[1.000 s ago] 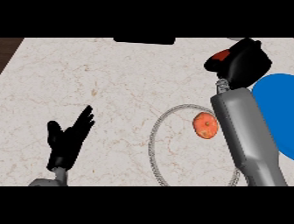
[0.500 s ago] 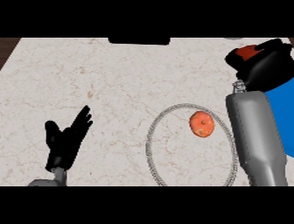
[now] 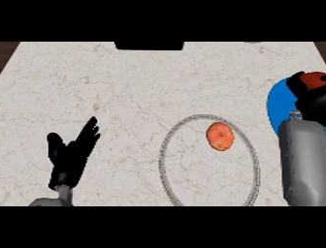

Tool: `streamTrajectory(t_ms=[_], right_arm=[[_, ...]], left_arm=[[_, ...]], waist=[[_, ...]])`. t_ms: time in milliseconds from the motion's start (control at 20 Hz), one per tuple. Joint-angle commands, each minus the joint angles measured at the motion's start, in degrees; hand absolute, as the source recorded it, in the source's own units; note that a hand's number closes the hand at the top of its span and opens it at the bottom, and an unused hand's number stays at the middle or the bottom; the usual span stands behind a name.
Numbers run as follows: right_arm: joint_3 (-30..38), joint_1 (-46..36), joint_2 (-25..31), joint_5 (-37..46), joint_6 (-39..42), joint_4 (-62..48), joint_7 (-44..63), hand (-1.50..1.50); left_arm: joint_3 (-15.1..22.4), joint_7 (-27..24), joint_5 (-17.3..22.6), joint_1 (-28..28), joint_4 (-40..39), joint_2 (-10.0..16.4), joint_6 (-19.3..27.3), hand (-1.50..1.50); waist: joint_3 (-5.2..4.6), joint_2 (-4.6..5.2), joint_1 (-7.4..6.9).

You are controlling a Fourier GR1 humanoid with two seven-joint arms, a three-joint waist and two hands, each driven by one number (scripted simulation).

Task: Pick the bell pepper from the placemat and place it in the plate

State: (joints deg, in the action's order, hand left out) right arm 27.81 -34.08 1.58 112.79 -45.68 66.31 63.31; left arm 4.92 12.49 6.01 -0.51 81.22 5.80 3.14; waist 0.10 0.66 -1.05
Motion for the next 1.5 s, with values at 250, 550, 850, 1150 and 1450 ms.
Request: streamTrajectory(t_ms=[250, 550, 850, 1150, 1450], right_arm=[[10.43, 1.93, 6.31, -8.10, -19.55, -10.50, 0.94, 1.50], [13.45, 2.65, 11.61, -23.37, -15.12, -16.56, -2.59, 1.50], [11.67, 1.19, 17.34, -42.79, -10.08, -30.79, -16.18, -1.50], [10.46, 3.48, 17.86, -61.59, -16.42, -28.83, -36.74, -1.50], [10.13, 5.34, 16.43, -74.44, -21.99, -17.68, -48.79, -1.50]], left_arm=[[-0.58, 3.03, 1.46, 1.70, 3.98, 1.86, -1.90, 0.00], [-0.77, 0.82, -0.34, -0.54, -0.01, -0.60, 0.83, 0.00], [0.69, 0.43, -1.17, -0.20, -0.12, -1.73, 0.92, 0.00], [0.90, 0.04, -1.31, 2.99, 2.72, -0.81, 0.29, 0.00], [-0.04, 0.66, -0.58, 2.73, 1.83, -0.26, -0.36, 0.00]], waist=[[0.05, -0.28, -0.24], [0.03, -0.30, 1.03], [0.19, -0.18, 0.38], [0.32, -0.29, 0.01], [0.21, -0.56, 0.70]])
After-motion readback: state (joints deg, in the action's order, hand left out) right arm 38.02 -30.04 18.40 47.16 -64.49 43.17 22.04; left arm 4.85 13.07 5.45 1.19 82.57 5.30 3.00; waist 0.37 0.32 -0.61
